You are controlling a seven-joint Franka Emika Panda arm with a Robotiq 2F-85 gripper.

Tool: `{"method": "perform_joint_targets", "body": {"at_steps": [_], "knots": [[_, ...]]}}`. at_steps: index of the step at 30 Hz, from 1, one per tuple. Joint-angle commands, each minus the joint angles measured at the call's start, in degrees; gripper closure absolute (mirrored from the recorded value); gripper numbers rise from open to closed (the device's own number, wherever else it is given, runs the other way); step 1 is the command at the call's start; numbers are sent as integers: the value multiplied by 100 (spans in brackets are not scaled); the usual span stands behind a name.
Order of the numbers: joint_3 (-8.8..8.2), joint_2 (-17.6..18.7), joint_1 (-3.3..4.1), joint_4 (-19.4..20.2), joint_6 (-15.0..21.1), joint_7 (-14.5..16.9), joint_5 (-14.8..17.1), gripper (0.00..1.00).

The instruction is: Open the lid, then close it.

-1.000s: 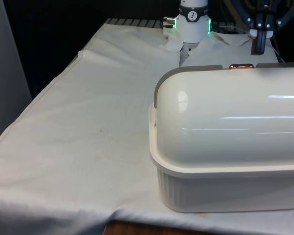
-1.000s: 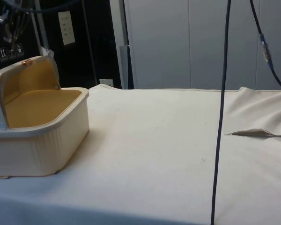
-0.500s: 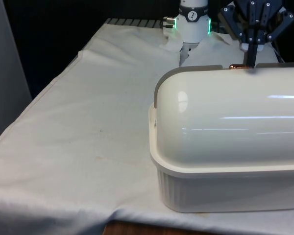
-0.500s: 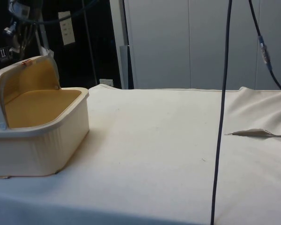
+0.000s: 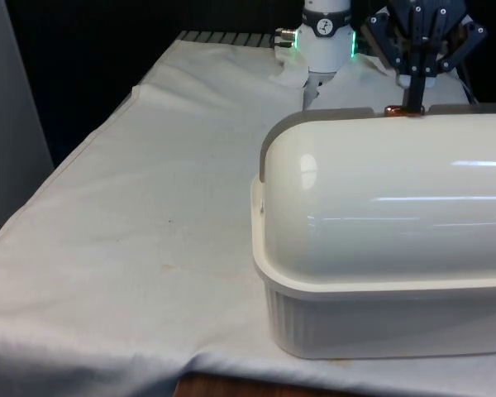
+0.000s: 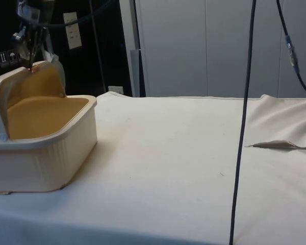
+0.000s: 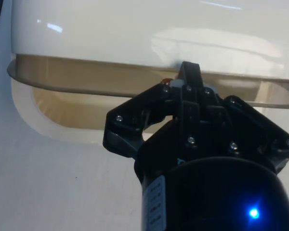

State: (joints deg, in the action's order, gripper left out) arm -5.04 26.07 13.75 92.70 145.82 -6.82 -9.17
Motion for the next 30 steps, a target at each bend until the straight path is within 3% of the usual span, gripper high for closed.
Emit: {"method": "perform_joint_targets", "body": {"at_steps": [1,11,30], "knots": [[6,-109,-6,155,63,0,6,100],[23,-378,0,556,-34,6,23,100],[63,-579,11,905,-487,0,0,100]]}}
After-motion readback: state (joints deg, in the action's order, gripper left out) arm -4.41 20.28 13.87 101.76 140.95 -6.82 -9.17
